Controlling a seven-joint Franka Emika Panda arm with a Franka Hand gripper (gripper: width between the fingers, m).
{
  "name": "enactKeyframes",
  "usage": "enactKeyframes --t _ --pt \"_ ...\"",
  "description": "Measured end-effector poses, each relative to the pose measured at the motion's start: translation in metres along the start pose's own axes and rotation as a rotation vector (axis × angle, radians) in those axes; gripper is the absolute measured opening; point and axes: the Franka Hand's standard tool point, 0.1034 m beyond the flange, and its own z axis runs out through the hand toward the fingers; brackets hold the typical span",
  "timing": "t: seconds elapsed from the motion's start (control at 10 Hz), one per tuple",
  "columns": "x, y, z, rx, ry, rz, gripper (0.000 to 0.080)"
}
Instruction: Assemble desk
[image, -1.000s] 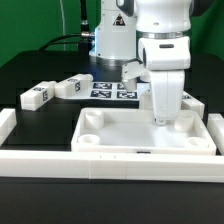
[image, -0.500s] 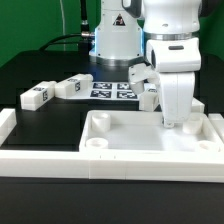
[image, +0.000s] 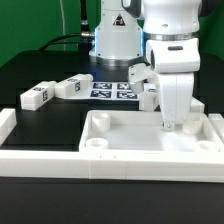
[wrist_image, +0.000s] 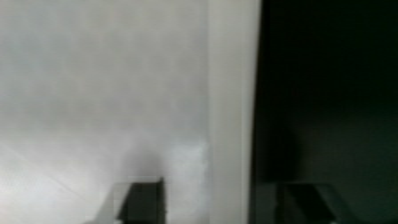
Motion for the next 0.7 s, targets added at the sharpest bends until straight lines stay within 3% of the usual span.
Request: enactKeyframes --t 0.2,0.7 --pt "0.000 0.000 -0.001 -0.001 0.000 0.001 0.0588" --pt "0.001 0.005 -0.036 -0.037 -0.012 0.058 0.0649"
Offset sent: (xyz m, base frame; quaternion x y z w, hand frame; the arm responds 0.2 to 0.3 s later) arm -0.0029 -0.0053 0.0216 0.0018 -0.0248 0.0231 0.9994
